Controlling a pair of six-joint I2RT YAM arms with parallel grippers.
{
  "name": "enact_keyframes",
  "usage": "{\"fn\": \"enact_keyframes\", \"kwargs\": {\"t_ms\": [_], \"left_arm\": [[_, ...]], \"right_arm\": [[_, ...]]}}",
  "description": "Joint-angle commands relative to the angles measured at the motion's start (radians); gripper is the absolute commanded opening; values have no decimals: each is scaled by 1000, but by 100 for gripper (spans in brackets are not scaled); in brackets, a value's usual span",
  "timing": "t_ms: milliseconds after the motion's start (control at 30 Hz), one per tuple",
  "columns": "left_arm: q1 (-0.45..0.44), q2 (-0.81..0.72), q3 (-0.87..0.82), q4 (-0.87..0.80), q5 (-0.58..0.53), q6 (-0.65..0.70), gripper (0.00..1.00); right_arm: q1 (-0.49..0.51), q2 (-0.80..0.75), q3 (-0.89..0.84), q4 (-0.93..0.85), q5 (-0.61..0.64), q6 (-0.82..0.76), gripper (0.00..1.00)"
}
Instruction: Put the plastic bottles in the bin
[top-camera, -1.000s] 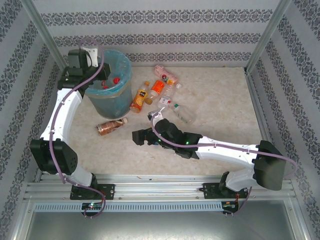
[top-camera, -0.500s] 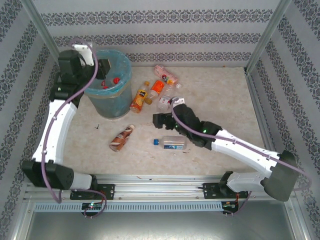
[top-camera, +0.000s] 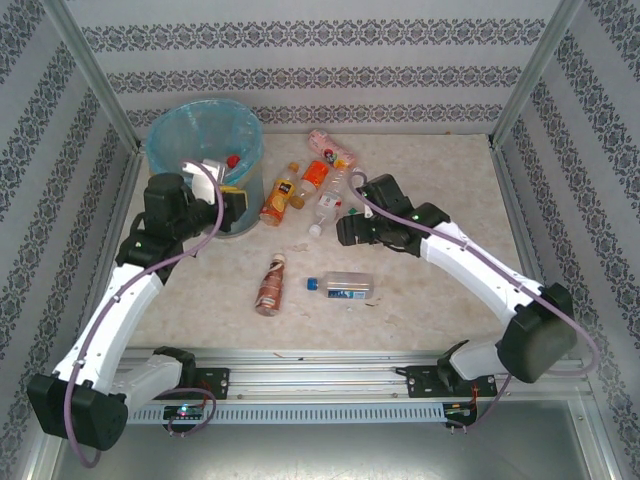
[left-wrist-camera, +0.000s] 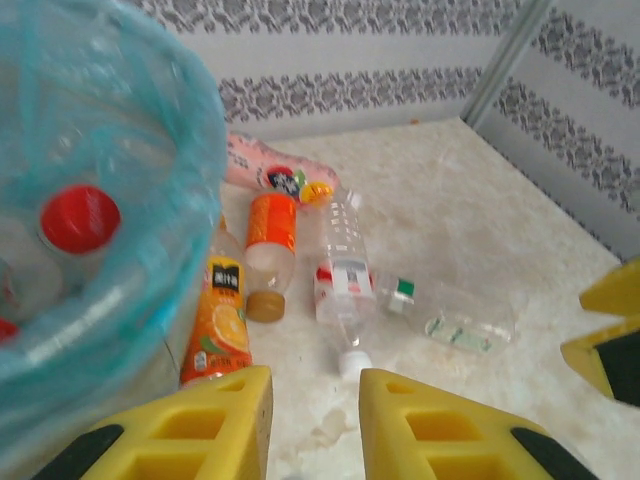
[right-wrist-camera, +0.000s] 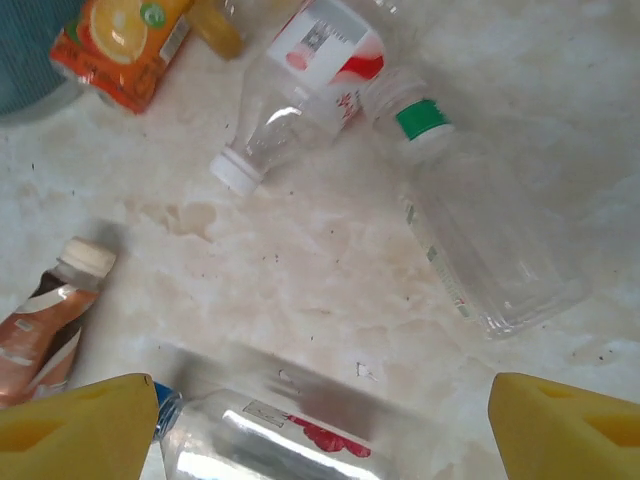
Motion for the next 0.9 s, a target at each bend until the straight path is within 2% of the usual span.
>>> {"fn": "enact_keyframes", "kwargs": {"t_ms": [0,200,400,867], "left_arm": [[-8,-49,-75,155,52,53,30],[-9,-68,-145,229,31,42,30],[-8,-73,-157,228,19,53,30],[-8,-109,-174,238,-34,58,31]], "right_arm": [[-1,42,43,-72,-45,-79,86],[0,80,43,-77,-35,-113,83],[-7,126,60,-85,44,-169,82],[-131,385,202,-118,49,-339,95]]}}
